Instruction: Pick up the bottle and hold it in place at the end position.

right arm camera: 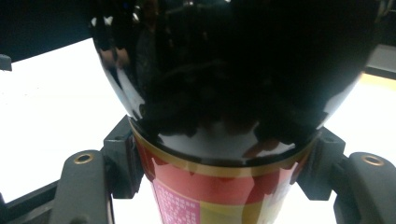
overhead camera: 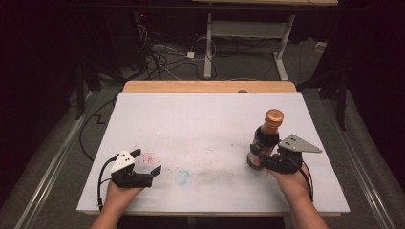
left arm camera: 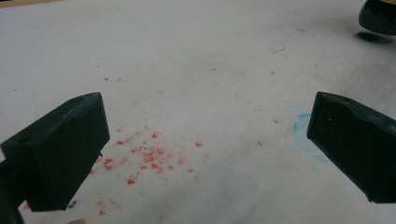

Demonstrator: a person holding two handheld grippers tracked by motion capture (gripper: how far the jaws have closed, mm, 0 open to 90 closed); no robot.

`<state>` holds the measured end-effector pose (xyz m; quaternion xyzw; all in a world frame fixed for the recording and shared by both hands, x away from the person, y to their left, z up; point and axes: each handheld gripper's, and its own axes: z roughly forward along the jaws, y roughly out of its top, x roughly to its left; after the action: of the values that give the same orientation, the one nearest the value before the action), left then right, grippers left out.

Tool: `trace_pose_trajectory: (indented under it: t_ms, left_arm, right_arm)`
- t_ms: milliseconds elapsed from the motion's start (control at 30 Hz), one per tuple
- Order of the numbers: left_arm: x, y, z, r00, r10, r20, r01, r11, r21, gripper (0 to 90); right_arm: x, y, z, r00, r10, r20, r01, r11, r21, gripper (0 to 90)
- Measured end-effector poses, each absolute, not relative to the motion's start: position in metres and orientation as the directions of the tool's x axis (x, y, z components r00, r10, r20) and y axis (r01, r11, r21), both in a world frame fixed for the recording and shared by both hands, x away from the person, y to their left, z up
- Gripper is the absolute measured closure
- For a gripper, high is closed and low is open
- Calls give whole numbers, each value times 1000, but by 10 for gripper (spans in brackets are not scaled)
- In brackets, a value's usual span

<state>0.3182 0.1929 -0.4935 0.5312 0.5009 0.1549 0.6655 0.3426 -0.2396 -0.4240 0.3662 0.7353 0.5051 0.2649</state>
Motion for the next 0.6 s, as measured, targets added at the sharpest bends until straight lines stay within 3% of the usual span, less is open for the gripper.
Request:
trace_pose_trajectory:
  t_ms: [600]
  left_arm:
    - [318,193,-493,453,735,-504,325,390,861,0]
  right_arm:
    - [373,-185,-424,-649,761,13,270,214,939,323]
